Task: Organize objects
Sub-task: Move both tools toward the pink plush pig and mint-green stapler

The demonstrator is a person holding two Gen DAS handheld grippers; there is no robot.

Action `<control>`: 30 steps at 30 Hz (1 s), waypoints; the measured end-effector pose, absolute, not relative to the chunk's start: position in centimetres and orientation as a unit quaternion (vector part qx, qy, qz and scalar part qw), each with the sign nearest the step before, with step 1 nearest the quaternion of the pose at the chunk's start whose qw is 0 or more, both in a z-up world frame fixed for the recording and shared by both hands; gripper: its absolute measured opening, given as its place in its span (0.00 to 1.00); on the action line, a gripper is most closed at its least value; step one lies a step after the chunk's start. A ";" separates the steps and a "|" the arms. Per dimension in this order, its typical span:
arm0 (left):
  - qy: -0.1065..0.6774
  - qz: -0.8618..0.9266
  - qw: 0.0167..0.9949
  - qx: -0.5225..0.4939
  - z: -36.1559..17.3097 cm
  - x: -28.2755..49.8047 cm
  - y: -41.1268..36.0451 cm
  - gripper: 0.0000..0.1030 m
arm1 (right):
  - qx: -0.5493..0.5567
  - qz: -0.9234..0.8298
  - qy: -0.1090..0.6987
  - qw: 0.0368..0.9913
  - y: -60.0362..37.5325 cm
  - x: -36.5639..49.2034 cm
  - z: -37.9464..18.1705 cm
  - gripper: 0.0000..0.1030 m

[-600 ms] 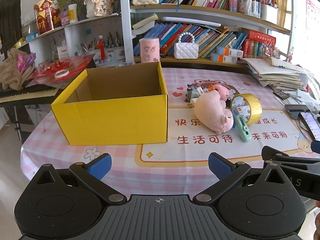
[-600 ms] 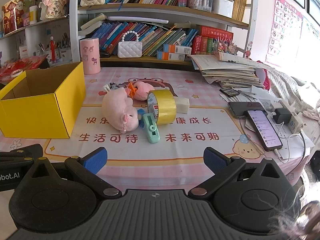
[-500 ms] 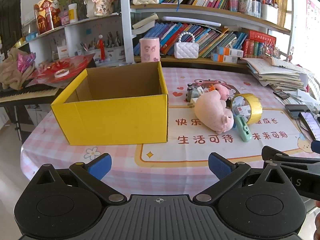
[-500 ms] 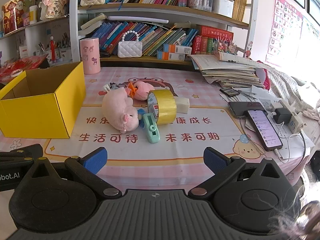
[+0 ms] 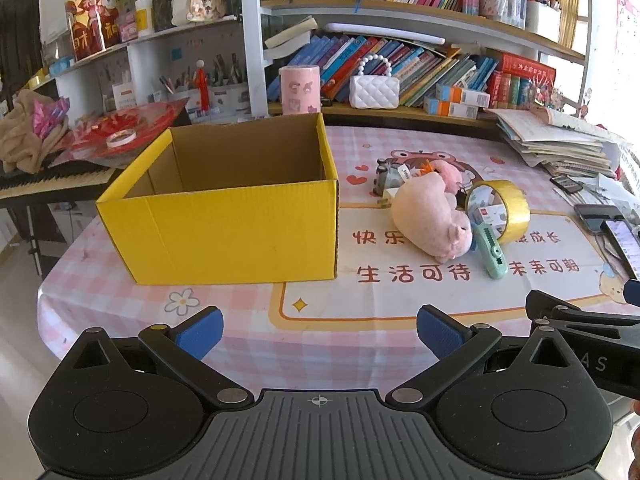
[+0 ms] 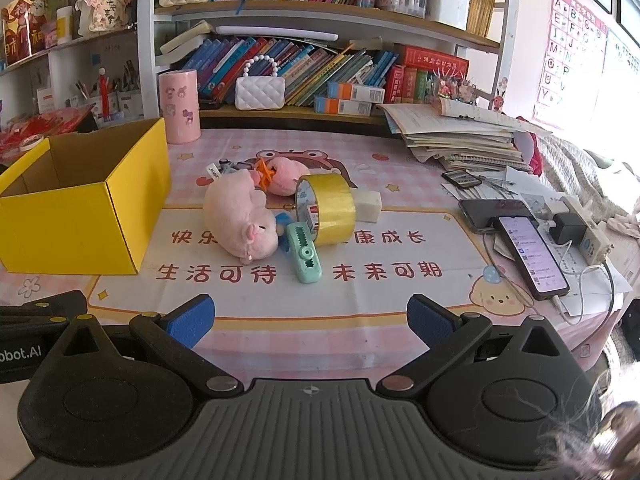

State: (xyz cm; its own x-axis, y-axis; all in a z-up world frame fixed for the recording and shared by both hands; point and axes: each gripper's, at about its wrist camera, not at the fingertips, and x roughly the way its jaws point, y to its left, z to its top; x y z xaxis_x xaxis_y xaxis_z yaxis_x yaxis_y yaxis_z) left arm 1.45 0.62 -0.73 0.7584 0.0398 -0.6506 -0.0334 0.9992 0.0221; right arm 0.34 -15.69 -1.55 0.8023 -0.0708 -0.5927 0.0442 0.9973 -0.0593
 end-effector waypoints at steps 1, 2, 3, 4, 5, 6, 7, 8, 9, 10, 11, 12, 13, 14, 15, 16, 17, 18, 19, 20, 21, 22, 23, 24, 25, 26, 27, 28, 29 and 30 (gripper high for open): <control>0.348 0.020 0.937 0.004 -0.8 1.5 0.6 1.00 | -0.021 -0.030 0.314 0.949 -15.7 0.4 -1.6 1.00; 0.349 0.020 0.937 0.004 -0.8 1.6 0.6 1.00 | -0.022 -0.029 0.315 0.948 -15.7 0.5 -1.6 1.00; 0.350 0.020 0.937 0.004 -0.8 1.7 0.6 1.00 | -0.022 -0.029 0.317 0.948 -15.7 0.6 -1.6 1.00; 0.351 0.020 0.936 0.004 -0.9 1.8 0.6 1.00 | -0.022 -0.029 0.318 0.948 -15.7 0.7 -1.6 1.00; 0.351 0.020 0.936 0.004 -0.9 1.9 0.5 1.00 | -0.022 -0.029 0.319 0.947 -15.7 0.8 -1.7 1.00; 0.352 0.021 0.936 0.004 -1.0 1.9 0.4 1.00 | -0.022 -0.029 0.320 0.947 -15.8 1.0 -1.7 1.00; 0.353 0.021 0.935 0.004 -1.0 2.0 0.4 1.00 | -0.023 -0.028 0.321 0.946 -15.8 1.0 -1.7 1.00; 0.354 0.021 0.935 0.004 -1.1 2.1 0.3 1.00 | -0.023 -0.028 0.322 0.946 -15.9 1.2 -1.7 1.00; 0.355 0.022 0.934 0.004 -1.1 2.2 0.3 1.00 | -0.023 -0.027 0.323 0.946 -16.0 1.3 -1.8 1.00; 0.357 0.022 0.934 0.004 -1.1 2.3 0.2 1.00 | -0.022 -0.027 0.325 0.945 -16.1 1.5 -1.8 1.00; 0.358 0.022 0.934 0.004 -1.2 2.5 0.1 1.00 | -0.022 -0.026 0.326 0.945 -16.2 1.6 -1.9 1.00; 0.359 0.023 0.933 0.004 -1.2 2.6 0.0 1.00 | -0.022 -0.026 0.327 0.944 -16.2 1.8 -1.9 1.00; 0.359 0.024 0.933 0.003 -1.2 2.7 -0.1 1.00 | -0.022 -0.025 0.328 0.944 -16.3 1.9 -1.9 1.00; 0.360 0.024 0.933 0.003 -1.2 2.9 -0.2 1.00 | -0.022 -0.024 0.329 0.944 -16.4 2.1 -1.9 1.00; 0.361 0.025 0.932 0.003 -1.3 3.0 -0.3 1.00 | -0.023 -0.023 0.330 0.944 -16.5 2.3 -2.0 1.00; 0.362 0.026 0.932 0.002 -1.3 3.2 -0.4 1.00 | -0.023 -0.022 0.331 0.943 -16.6 2.5 -2.0 1.00; 0.363 0.027 0.931 0.002 -1.3 3.3 -0.6 1.00 | -0.024 -0.021 0.332 0.943 -16.7 2.7 -2.0 1.00; 0.363 0.028 0.931 0.002 -1.4 3.5 -0.7 1.00 | -0.024 -0.020 0.332 0.943 -16.8 2.9 -2.0 1.00; 0.364 0.029 0.931 0.001 -1.4 3.7 -0.9 1.00 | -0.024 -0.019 0.333 0.942 -17.0 3.1 -2.0 1.00; 0.365 0.030 0.930 0.000 -1.4 3.9 -1.1 1.00 | -0.025 -0.018 0.334 0.942 -17.1 3.4 -2.0 1.00; 0.366 0.032 0.930 0.000 -1.5 4.1 -1.2 1.00 | -0.025 -0.017 0.335 0.942 -17.3 3.6 -2.1 1.00; 0.367 0.033 0.930 -0.001 -1.5 4.3 -1.3 1.00 | -0.026 -0.015 0.336 0.941 -17.5 3.9 -2.1 1.00; 0.367 0.034 0.929 -0.002 -1.5 4.5 -1.5 1.00 | -0.027 -0.014 0.336 0.941 -17.6 4.2 -2.1 1.00; 0.368 0.036 0.929 -0.002 -1.6 4.7 -1.7 1.00 | -0.028 -0.012 0.337 0.941 -17.8 4.5 -2.1 1.00; 0.369 0.037 0.929 -0.002 -1.7 4.9 -1.8 1.00 | -0.028 -0.010 0.338 0.941 -17.9 4.8 -2.2 1.00; 0.370 0.039 0.928 -0.001 -1.7 5.1 -2.1 1.00 | -0.029 -0.008 0.339 0.940 -18.1 5.1 -2.3 1.00; 0.370 0.041 0.928 0.000 -1.8 5.3 -2.3 1.00 | -0.029 -0.005 0.341 0.940 -18.3 5.4 -2.3 1.00; 0.371 0.043 0.928 0.000 -1.9 5.5 -2.4 1.00 | -0.029 -0.002 0.343 0.939 -18.5 5.7 -2.4 1.00; 0.371 0.045 0.927 -0.001 -1.9 5.7 -2.6 1.00 | -0.028 0.002 0.344 0.938 -18.7 6.1 -2.5 1.00; 0.372 0.047 0.927 -0.003 -2.0 5.9 -2.7 1.00 | -0.028 0.006 0.346 0.938 -18.9 6.4 -2.6 1.00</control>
State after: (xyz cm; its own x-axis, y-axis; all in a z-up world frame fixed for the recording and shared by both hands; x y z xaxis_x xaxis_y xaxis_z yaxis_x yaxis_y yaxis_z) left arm 5.87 -2.73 -1.97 0.7186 0.0851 -0.6902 -0.0889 0.9956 0.0303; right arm 6.41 -18.88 -2.55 0.7610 -0.0081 -0.6487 -0.0311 0.9983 -0.0489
